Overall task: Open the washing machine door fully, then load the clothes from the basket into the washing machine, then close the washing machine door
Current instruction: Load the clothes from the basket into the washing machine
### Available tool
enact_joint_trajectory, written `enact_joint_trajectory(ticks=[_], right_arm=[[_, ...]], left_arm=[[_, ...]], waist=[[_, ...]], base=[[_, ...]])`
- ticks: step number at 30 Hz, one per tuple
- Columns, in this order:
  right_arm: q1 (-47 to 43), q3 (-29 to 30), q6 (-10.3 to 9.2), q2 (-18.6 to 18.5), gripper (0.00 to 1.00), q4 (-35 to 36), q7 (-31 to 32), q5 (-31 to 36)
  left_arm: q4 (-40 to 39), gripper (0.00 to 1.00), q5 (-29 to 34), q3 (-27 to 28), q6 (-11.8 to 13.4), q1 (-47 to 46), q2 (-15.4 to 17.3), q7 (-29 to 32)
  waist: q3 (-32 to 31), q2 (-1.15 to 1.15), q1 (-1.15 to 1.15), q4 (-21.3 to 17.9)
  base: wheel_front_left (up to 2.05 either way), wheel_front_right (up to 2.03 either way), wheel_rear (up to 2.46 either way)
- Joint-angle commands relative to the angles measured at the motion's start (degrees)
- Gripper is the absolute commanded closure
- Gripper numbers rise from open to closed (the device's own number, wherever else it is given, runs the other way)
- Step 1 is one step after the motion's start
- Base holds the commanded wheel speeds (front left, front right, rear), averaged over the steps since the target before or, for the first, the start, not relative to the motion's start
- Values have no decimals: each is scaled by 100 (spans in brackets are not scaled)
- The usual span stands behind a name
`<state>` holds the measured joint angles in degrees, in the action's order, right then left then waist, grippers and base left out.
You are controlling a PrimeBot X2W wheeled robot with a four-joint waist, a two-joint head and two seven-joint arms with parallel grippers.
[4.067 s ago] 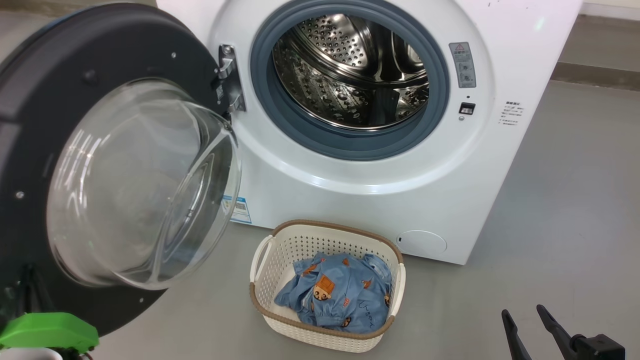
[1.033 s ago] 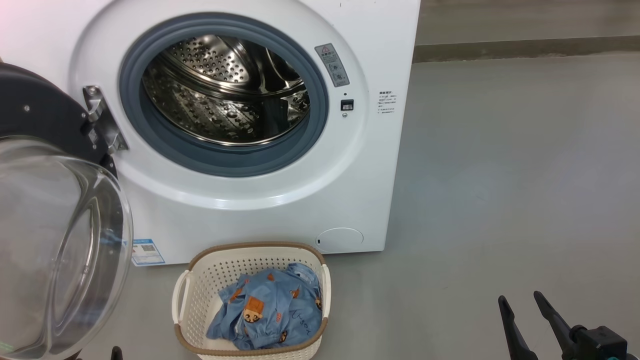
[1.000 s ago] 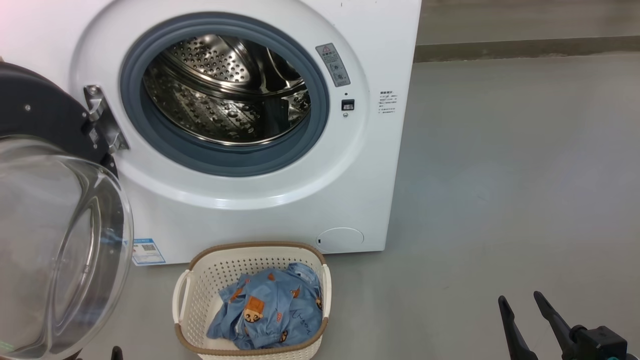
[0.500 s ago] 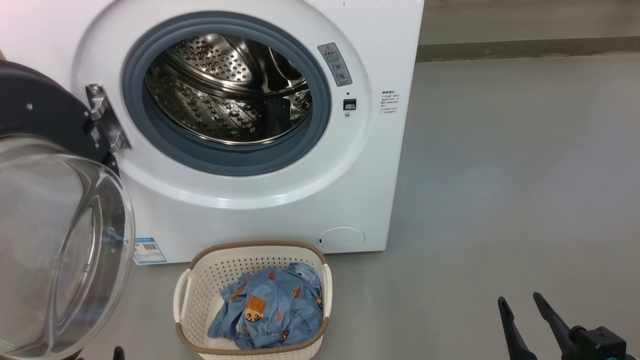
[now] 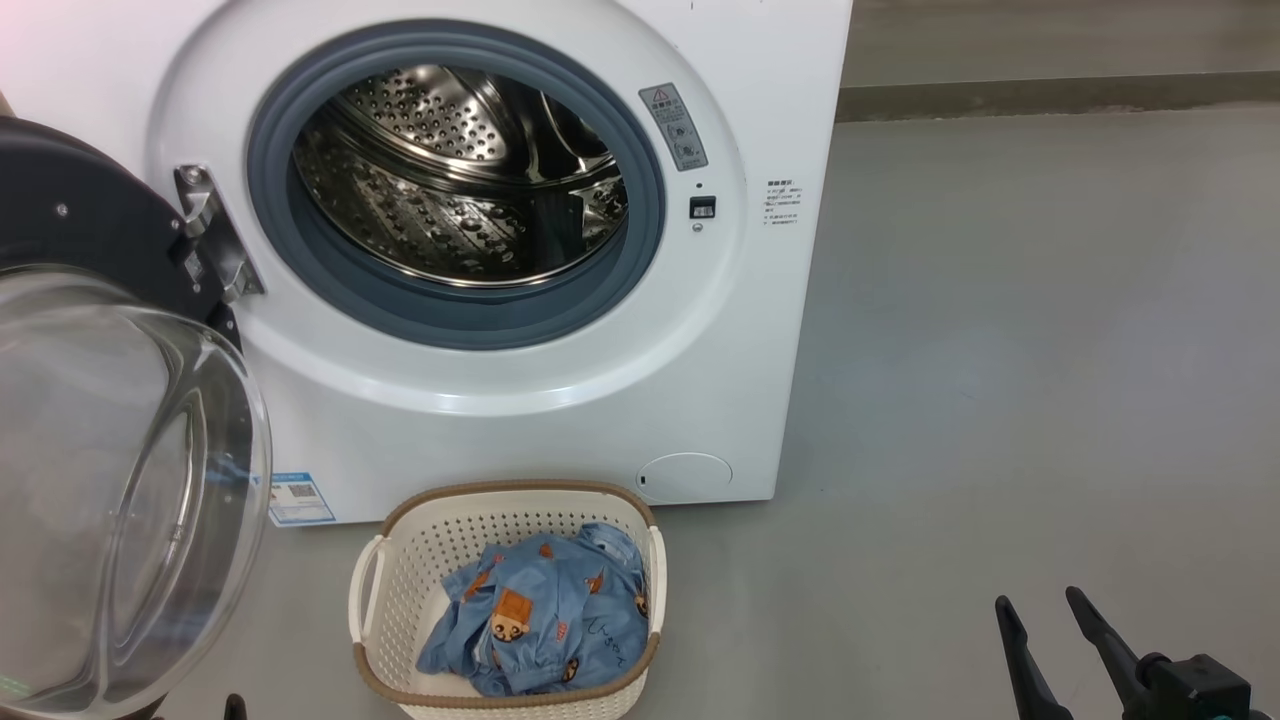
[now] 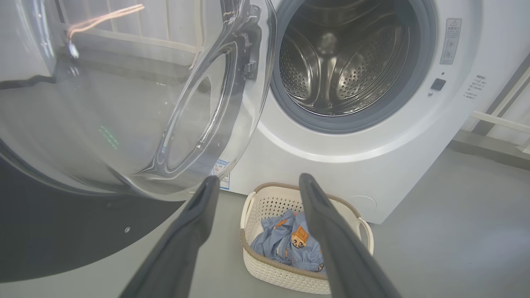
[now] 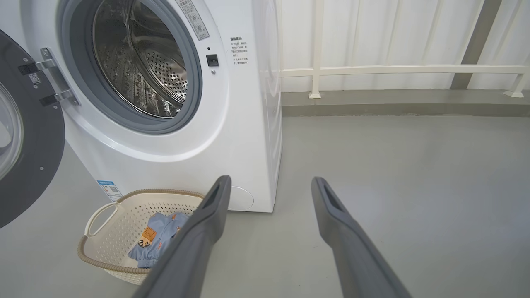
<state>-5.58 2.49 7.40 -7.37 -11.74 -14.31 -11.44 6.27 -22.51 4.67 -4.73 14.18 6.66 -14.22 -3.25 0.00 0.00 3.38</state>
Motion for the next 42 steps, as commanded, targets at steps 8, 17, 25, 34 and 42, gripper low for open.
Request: enact_joint_trajectory(ticks=[8, 17, 25, 34, 42], right_arm=[[267, -153, 9, -100, 0, 89, -69, 20], [286, -177, 9, -92, 0, 62, -69, 13], [291, -172, 9, -84, 0, 62, -69, 8], [259, -167, 9, -64, 0, 86, -69, 11], [251, -144, 9, -48, 0, 100, -69, 20]], left_arm=[[-9, 0, 44, 181, -27, -203, 136, -77], [20, 0, 54, 166, -54, -238, 147, -77], [37, 0, 66, 160, -72, -254, 148, -77], [46, 0, 69, 82, -111, -224, 187, -77], [13, 0, 38, 24, -127, -226, 187, -78]], waist=[[-25, 0, 0, 0], [-33, 0, 0, -12], [-45, 0, 0, -32], [-40, 0, 0, -52], [-23, 0, 0, -50]], base=[[0, 0, 0], [0, 0, 0], [0, 0, 0], [23, -54, 32], [109, -186, 77]])
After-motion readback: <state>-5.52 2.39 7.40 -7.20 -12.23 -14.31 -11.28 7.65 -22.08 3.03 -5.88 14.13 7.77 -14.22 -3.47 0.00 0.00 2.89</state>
